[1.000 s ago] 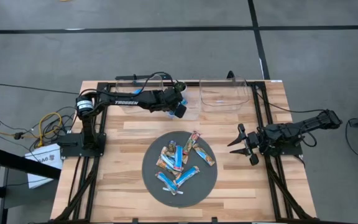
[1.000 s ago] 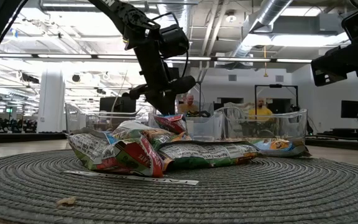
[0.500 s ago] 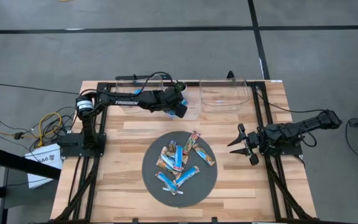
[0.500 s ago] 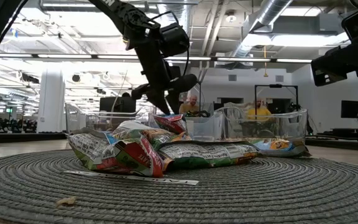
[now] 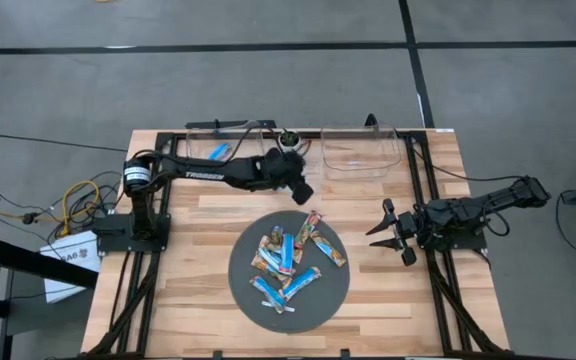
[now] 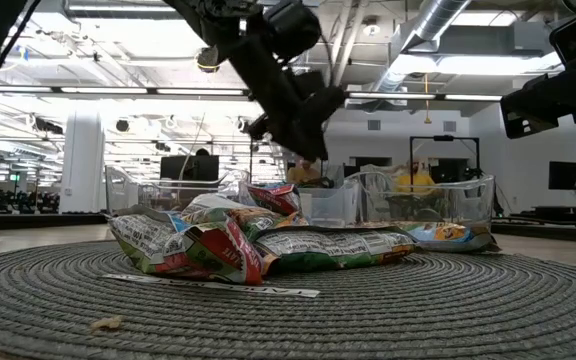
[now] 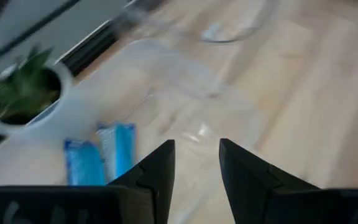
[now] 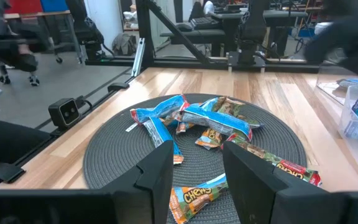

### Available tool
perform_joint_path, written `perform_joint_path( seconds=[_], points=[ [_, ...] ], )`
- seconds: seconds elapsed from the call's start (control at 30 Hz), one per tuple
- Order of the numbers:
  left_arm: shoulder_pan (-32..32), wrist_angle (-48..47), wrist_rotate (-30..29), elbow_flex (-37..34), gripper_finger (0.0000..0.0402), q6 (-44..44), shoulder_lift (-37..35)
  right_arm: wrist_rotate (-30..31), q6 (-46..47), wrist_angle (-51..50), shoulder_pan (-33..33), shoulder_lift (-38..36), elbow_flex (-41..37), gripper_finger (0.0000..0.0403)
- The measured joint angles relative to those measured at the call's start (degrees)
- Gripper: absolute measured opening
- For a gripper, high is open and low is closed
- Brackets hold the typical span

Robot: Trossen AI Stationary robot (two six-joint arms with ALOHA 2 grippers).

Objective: Pick and place Granola Bars by type
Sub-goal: Put the blue granola bar into the white bin

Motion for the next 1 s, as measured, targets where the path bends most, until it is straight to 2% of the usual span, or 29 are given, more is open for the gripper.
perform_joint_path(
  seconds=[0.2, 0.37, 0.47, 0.73, 1.0],
  points=[
    [-6.2, -1.3, 4.8, 0.7, 0.0117, 16.4, 0.0, 0.0, 0.0, 0.0, 0.0, 0.0, 0.0, 0.0134],
    [-10.9, -8.0, 10.5, 0.8, 0.0117, 29.3, 0.0, 0.0, 0.0, 0.0, 0.0, 0.0, 0.0, 0.0133],
    [-12.9, -13.9, 10.2, 0.8, 0.0117, 33.1, 0.0, 0.0, 0.0, 0.0, 0.0, 0.0, 0.0, 0.0133],
    [-14.4, -26.2, 9.8, 0.8, 0.0117, 36.2, 0.0, 0.0, 0.0, 0.0, 0.0, 0.0, 0.0, 0.0133],
    [-15.1, -29.7, 1.6, -0.5, 0.0117, 51.9, -0.1, 0.0, 0.0, 0.0, 0.0, 0.0, 0.0, 0.0133]
  ],
)
